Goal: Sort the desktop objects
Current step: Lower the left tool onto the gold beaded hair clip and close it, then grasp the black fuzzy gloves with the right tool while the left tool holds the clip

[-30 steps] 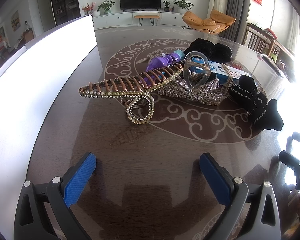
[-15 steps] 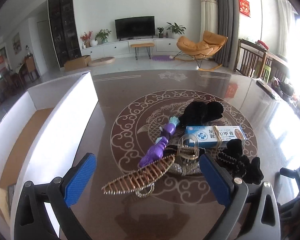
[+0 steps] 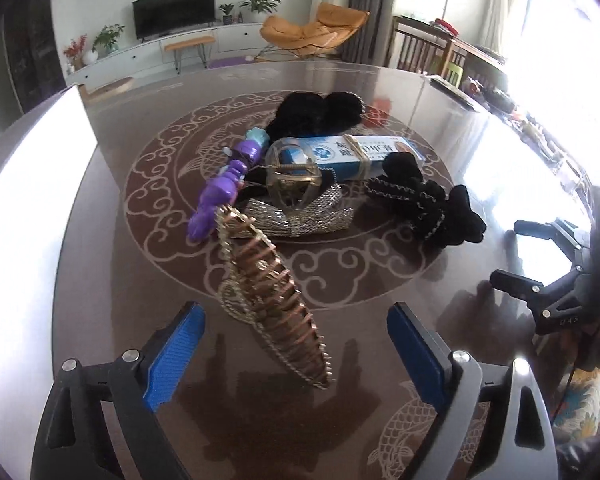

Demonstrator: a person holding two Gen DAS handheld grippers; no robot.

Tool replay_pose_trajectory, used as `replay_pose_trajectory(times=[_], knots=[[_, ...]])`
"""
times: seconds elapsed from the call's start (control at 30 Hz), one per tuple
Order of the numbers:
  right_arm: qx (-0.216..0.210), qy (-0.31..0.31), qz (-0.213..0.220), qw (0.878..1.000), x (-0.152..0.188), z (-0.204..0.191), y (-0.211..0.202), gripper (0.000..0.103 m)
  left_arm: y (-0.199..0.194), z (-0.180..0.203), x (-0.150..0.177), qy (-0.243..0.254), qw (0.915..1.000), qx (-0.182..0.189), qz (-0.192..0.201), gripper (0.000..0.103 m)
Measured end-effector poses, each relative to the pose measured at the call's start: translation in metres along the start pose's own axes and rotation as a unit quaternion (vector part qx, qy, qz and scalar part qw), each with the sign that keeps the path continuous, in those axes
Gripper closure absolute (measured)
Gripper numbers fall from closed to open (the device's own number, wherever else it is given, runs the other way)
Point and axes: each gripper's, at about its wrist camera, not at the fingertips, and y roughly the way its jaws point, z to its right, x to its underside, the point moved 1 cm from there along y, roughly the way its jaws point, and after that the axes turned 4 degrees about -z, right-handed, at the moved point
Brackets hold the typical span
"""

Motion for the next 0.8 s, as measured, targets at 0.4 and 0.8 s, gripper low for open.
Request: replay_pose_trajectory(times=[0.4,0.8], knots=[[0.000,0.000,0.000,1.000,0.000,0.000,0.000,0.000,0.026,0.001,-0.017,-0.058,0.9942,-0.090,-0.010,0.067],[-0.101,0.008,-0.002,0.995,-0.013,-0.001,-0.005,0.001,-0.045,-0.015,0.035,-0.131,0.9890,-0.054,0.041,0.067]])
